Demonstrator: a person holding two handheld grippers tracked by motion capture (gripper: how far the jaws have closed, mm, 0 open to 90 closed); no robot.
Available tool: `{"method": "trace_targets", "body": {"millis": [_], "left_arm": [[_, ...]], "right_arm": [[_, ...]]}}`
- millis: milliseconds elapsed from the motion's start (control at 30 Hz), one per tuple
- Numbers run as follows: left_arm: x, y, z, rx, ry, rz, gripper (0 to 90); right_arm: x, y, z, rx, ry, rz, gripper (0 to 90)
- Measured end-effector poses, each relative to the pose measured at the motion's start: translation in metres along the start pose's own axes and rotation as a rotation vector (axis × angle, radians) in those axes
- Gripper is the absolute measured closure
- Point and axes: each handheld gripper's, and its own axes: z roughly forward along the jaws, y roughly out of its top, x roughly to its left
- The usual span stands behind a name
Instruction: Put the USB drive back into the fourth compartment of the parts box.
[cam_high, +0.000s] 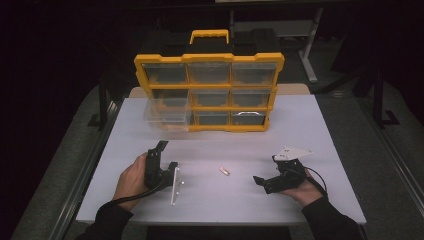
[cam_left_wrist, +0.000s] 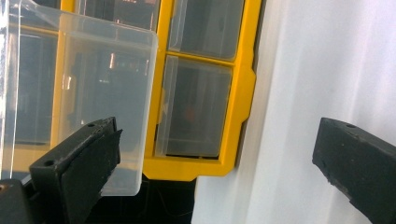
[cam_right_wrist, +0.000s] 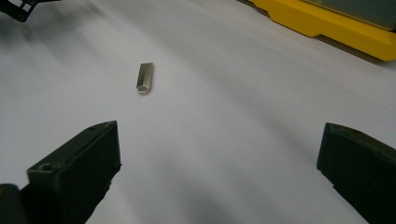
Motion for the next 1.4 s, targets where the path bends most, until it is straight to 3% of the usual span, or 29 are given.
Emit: {"method": "trace_targets", "body": {"millis": [433, 667, 933, 1100, 1400], "left_arm": [[0.0014, -0.0003, 0.0005, 0.001, -0.040, -0.068, 0.0], [0.0029, -0.0020, 0.0016, 0.006, -0.092, -0.158, 0.0], [0.0046, -0.0024, 0.0023, 0.004, -0.137, -0.224, 0.0], [0.0072, -0.0025, 0.0025, -0.003, -0.158, -0.294, 0.0], [0.0098, -0.0043, 0.0034, 0.001, -0.216, -0.378, 0.0]], "right_arm": [[0.0001, 0.0001, 0.0001, -0.001, 0.000, 0.000, 0.0], [0.0002, 0.0001, 0.0002, -0.001, -0.003, 0.001, 0.0], [0.0001, 0.0000, 0.0002, -0.002, -0.002, 0.000, 0.0], [0.0001, 0.0001, 0.0004, -0.002, -0.003, 0.000, 0.0], [-0.0002, 0.0000, 0.0002, -0.003, -0.002, -0.001, 0.0]]}}
